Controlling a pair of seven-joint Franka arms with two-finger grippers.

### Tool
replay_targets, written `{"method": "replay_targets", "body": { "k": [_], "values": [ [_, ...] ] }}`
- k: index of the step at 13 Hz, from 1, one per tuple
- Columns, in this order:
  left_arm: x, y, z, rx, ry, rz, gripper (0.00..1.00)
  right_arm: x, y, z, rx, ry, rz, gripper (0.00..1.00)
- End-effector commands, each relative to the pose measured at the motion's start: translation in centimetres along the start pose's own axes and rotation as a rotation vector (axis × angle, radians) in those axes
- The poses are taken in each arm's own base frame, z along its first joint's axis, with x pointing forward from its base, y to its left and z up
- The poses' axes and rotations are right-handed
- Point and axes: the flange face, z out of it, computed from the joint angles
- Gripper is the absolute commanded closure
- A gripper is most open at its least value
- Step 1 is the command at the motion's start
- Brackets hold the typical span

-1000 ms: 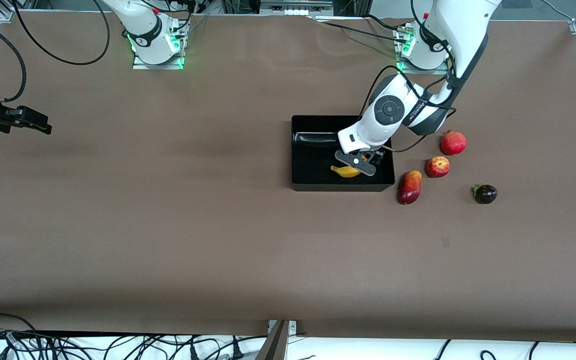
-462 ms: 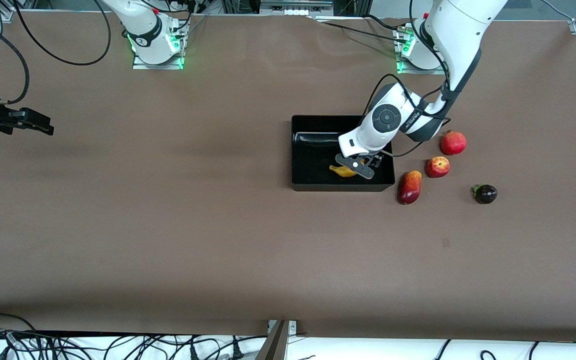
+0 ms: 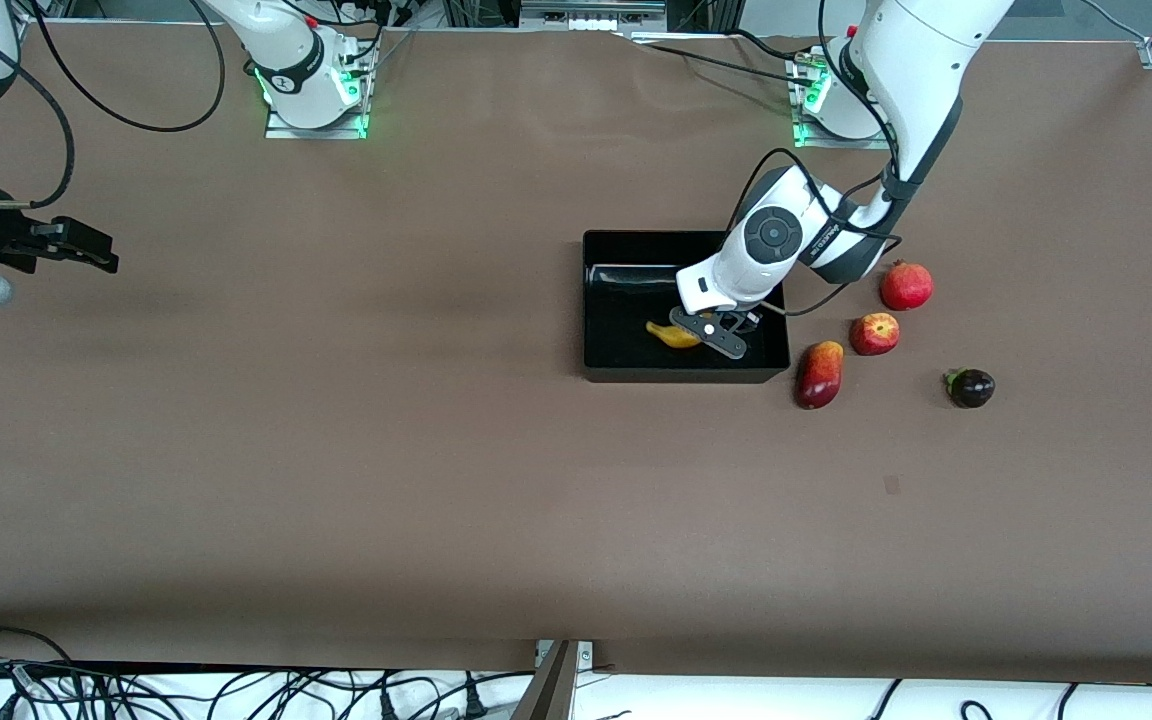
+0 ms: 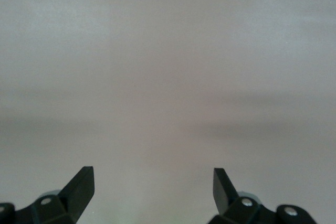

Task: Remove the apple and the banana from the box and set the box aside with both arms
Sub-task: 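Grasp the yellow banana with the left gripper and lift it, then lower the banana beside the fruits while the right gripper reaches the box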

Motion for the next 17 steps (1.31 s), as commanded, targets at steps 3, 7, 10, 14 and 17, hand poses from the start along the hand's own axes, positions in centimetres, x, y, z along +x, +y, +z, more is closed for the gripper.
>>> {"method": "replay_targets", "body": {
  "k": [3,7,10,14,17],
  "values": [
    [-0.1,-1.1,-8.3,0.081,0.021,0.007,1.0,0.0,-2.1,-0.1,0.004,-0.026,-0.03,0.0],
    [-1.3,-1.9,-14.9,0.061,0.013,-0.06,1.0,0.5,-7.6,2.4,-0.022,-0.114,-0.117,0.0],
    [-1.2,-7.2,-18.3,0.028,-0.006,-0.01,1.0,1.6,-14.4,4.6,-0.05,-0.135,-0.146,0.0],
    [-1.2,-20.9,-16.3,0.02,-0.02,0.166,1.0,5.0,-27.2,10.3,-0.023,-0.127,-0.041,0.0],
    [0.3,-31.1,-10.8,-0.006,-0.053,0.269,1.0,7.1,-35.5,15.1,0.14,-0.082,0.098,0.0]
  ]
}}
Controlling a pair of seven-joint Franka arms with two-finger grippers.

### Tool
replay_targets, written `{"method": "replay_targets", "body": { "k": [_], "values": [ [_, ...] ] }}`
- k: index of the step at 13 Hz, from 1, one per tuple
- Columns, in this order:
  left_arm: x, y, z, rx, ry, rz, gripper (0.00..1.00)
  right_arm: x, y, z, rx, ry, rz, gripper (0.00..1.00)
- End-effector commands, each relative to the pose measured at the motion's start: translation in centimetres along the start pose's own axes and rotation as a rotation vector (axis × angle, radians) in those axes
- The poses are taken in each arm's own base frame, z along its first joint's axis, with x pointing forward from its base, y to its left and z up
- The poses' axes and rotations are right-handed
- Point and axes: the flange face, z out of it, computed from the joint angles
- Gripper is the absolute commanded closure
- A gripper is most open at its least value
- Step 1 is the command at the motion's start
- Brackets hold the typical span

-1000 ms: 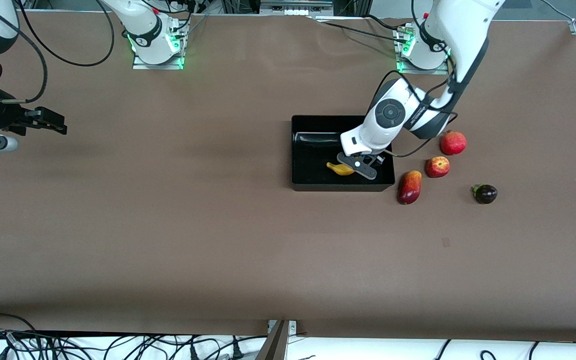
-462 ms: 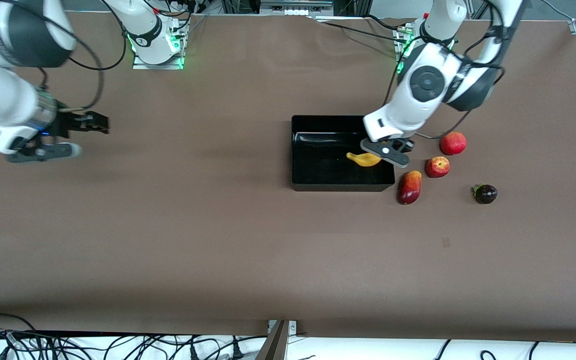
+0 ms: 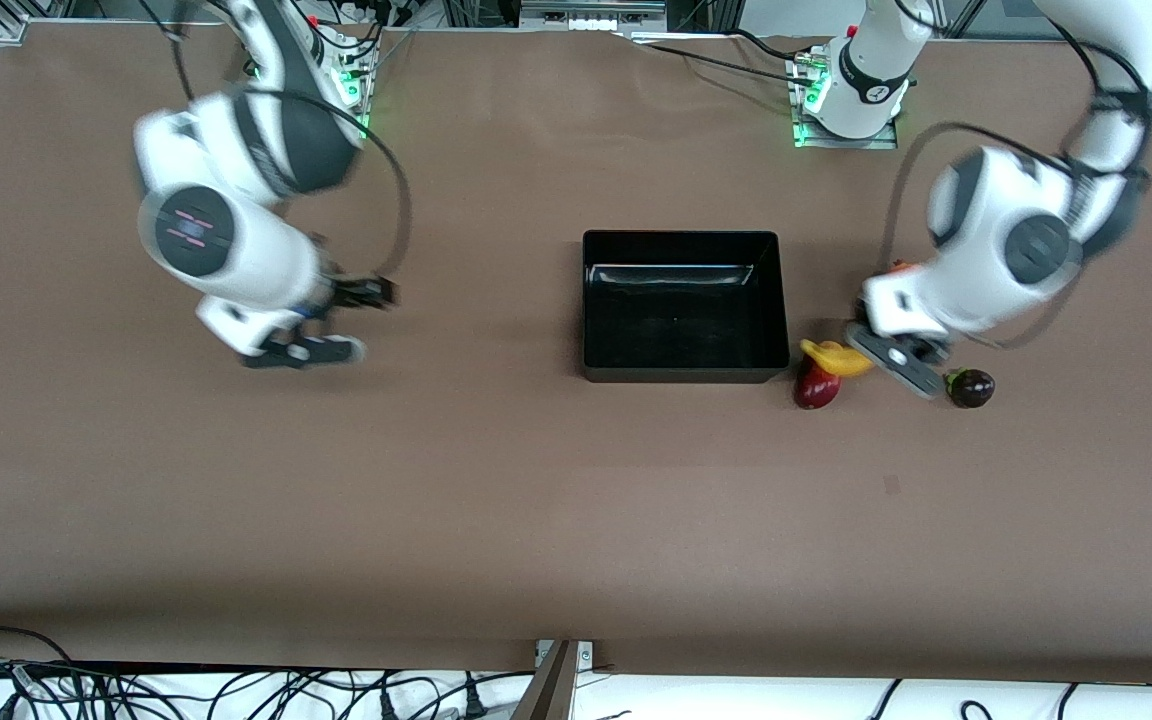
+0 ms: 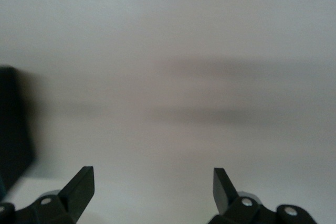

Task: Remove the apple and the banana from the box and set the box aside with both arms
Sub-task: 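Lower the banana beside the fruits while the right gripper reaches the box, then release the banana with the left gripper while the right gripper grips the box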

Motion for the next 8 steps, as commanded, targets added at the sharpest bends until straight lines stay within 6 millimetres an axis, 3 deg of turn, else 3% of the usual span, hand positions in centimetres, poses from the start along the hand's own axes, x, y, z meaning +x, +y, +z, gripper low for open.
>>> {"method": "replay_targets", "body": {
  "k": [1,3,5,6,7,8],
  "values": [
    [2.4,-6.6,6.1,-0.035,-0.035,0.083,1.0,1.9,-6.8,3.5,0.102,0.04,0.085,0.0],
    [3.4,-8.6,8.2,-0.036,-0.037,0.103,1.0,-0.3,-13.7,6.2,0.13,0.103,0.092,0.0],
    [4.1,-8.9,10.1,-0.019,-0.014,0.105,1.0,-2.4,-17.8,8.5,0.137,0.116,0.089,0.0],
    [4.6,-9.1,10.8,0.017,0.022,0.111,0.74,-4.0,-20.2,10.5,0.116,0.118,0.042,0.0],
    [4.8,-9.1,11.1,0.029,0.037,0.112,0.05,-5.7,-22.1,12.5,0.102,0.119,0.007,0.0],
    [4.6,-9.4,10.5,0.03,0.044,0.103,0.0,-6.2,-22.8,14.5,0.09,0.112,0.008,0.0]
  ]
}}
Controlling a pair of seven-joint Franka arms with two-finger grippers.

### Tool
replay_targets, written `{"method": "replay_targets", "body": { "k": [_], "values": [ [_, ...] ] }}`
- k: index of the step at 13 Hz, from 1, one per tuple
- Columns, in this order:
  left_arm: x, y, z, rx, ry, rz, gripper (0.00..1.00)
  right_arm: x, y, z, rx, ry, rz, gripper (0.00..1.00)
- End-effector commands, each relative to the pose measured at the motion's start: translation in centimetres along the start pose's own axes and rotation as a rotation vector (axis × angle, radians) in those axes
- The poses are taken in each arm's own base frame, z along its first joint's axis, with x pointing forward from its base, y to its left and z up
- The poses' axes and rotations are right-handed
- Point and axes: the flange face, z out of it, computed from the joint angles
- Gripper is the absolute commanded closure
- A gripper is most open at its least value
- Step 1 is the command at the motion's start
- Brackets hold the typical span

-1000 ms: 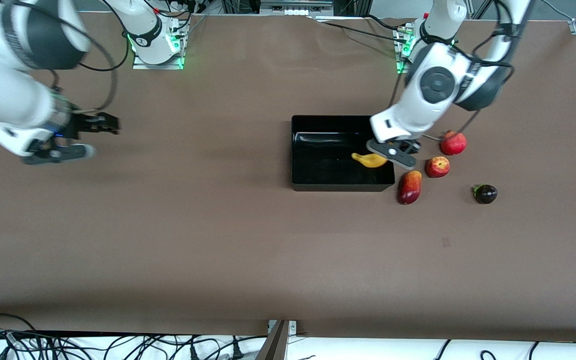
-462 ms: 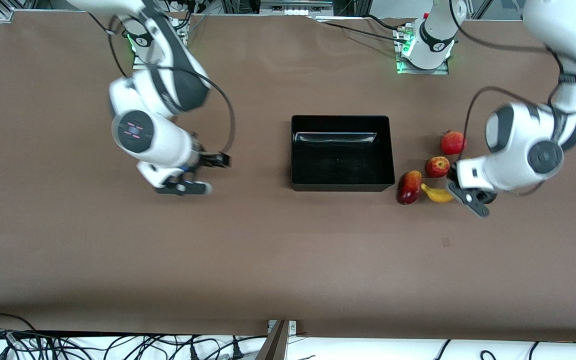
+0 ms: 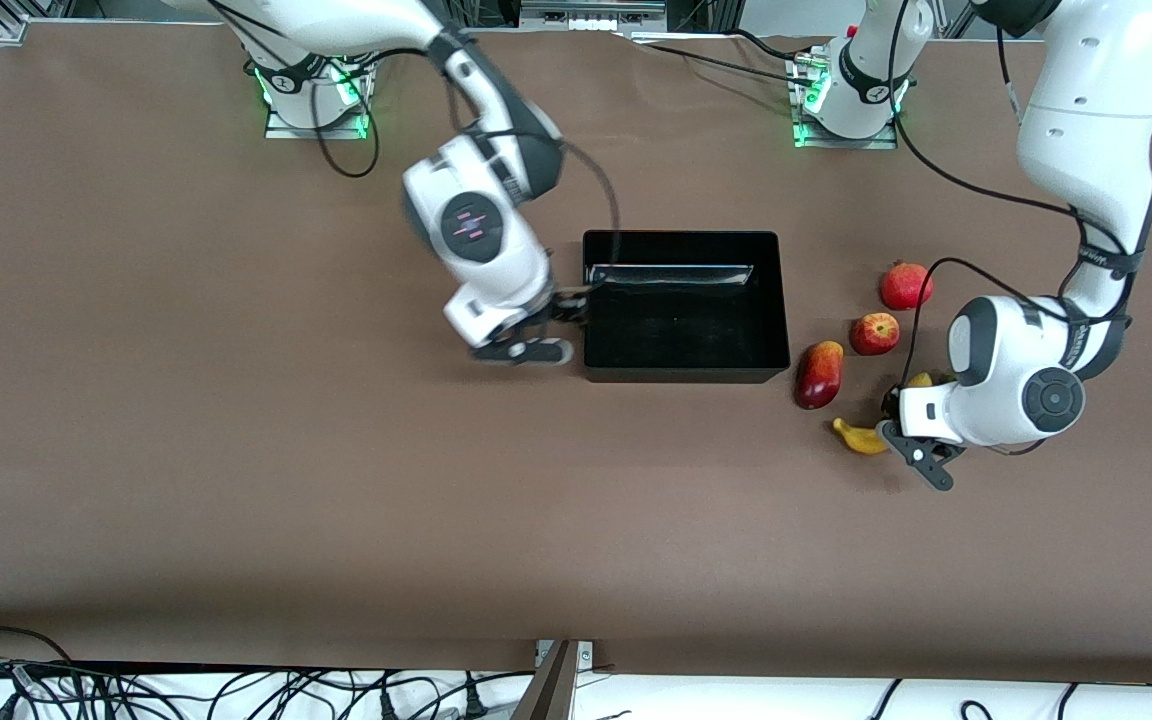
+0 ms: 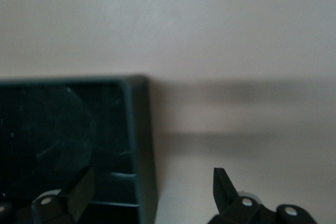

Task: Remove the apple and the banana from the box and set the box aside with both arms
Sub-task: 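Release the banana with the left gripper while the right gripper grips the box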

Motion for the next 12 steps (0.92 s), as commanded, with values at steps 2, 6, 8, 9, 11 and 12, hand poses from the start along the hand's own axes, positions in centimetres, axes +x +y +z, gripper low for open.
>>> {"method": "replay_targets", "body": {
  "k": [2,6,8,9,11,12],
  "values": [
    [0.1,-0.5,-6.1,0.058,0.036,0.005,0.0,-1.7,-1.7,6.0,-0.048,0.015,-0.015,0.27],
    [-3.2,5.2,-24.9,0.077,0.025,-0.162,0.0,-3.0,-2.7,9.4,-0.055,0.022,0.013,1.0],
    [-6.5,9.6,-33.2,0.087,0.019,-0.288,0.0,-2.5,-2.5,8.6,-0.051,0.03,-0.005,1.0],
    [-8.3,11.9,-36.9,0.096,0.022,-0.344,0.0,-2.2,-2.3,7.0,-0.044,0.037,-0.03,1.0],
    [-11.9,15.8,-42.2,0.093,0.003,-0.463,0.0,-0.5,0.5,2.3,-0.066,0.052,-0.029,1.0],
    [-13.2,17.3,-44.1,0.096,0.004,-0.52,0.0,0.4,2.5,-0.9,-0.096,0.039,-0.018,1.0]
  ]
}}
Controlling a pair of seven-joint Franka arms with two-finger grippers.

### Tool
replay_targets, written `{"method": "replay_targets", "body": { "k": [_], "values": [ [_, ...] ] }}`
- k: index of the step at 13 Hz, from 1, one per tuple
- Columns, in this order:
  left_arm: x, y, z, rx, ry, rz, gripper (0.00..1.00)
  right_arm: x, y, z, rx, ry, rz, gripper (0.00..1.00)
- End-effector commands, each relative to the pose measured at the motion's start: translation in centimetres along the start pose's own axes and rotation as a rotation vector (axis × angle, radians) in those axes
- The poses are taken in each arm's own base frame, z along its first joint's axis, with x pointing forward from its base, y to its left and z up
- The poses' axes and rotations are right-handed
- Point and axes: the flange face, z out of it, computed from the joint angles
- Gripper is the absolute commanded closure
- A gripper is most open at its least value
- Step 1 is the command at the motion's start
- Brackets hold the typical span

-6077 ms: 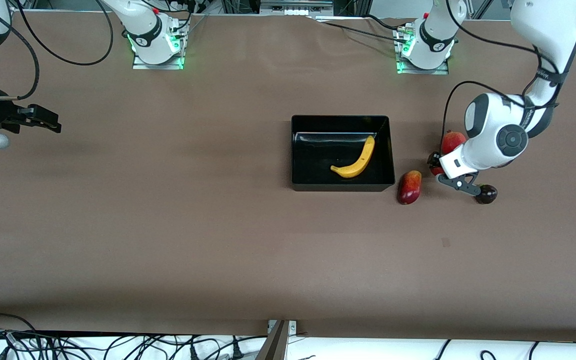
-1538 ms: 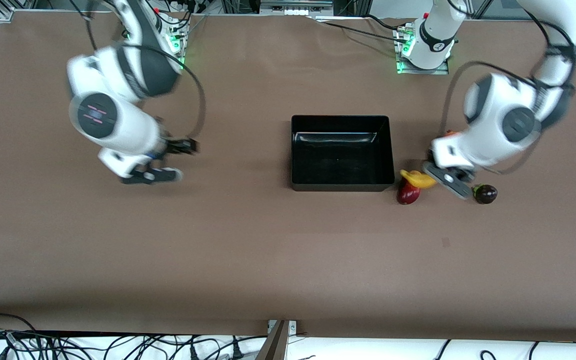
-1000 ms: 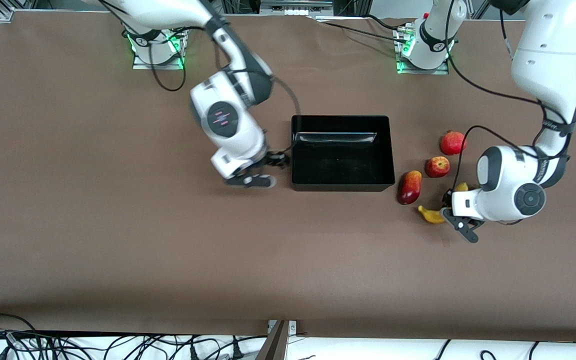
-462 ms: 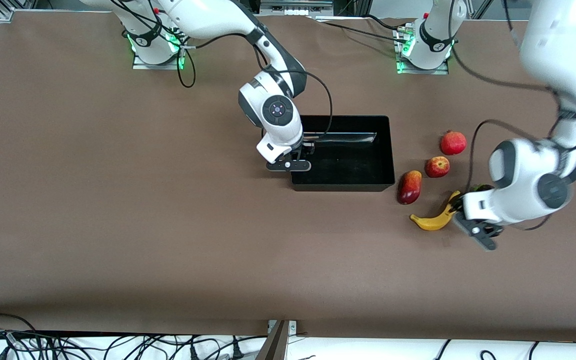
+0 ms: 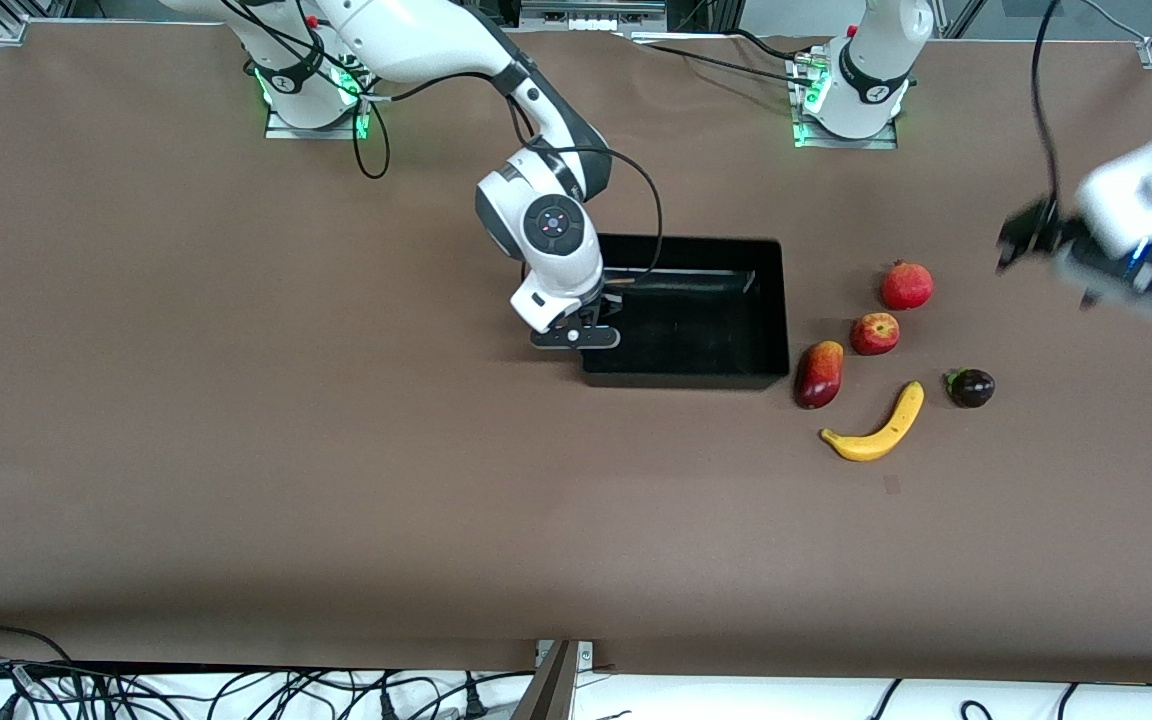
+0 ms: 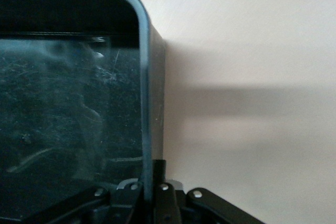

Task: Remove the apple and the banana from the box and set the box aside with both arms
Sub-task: 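Drag the black box away from the fruits with the right gripper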

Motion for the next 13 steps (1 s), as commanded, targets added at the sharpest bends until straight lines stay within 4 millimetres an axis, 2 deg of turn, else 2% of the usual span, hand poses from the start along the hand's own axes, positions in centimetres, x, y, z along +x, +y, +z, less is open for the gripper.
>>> {"method": "replay_targets", "body": {
  "k": [1,2,4,7,9,11,12,13],
  "values": [
    [-4.3,1.7,-2.9,0.012,-0.013,-0.124,0.0,2.3,6.1,-8.7,-0.063,-0.023,-0.003,1.0],
    [-4.7,1.8,-3.6,0.013,-0.007,-0.137,0.0,4.0,9.4,-11.0,-0.081,-0.018,0.003,1.0],
    [-4.5,1.8,-4.3,0.014,0.004,-0.193,0.0,7.3,18.3,-13.8,-0.108,-0.013,0.024,1.0],
    [-4.5,2.2,-4.3,0.014,0.0,-0.218,0.0,10.7,34.5,-15.0,-0.045,-0.046,0.047,1.0],
    [-4.5,1.9,-4.2,0.004,0.002,-0.235,0.0,11.5,43.4,-15.4,-0.052,-0.057,0.046,1.0],
    [-4.1,1.2,-4.5,-0.019,0.024,-0.248,0.0,10.6,50.1,-13.9,-0.053,-0.083,0.078,1.0],
    [-4.1,1.5,-4.6,-0.01,0.016,-0.231,0.0,10.0,52.4,-12.7,-0.053,-0.095,0.102,1.0],
    [-4.0,1.6,-4.6,-0.005,0.016,-0.227,0.0,9.1,53.5,-11.3,-0.056,-0.106,0.112,1.0]
  ]
}}
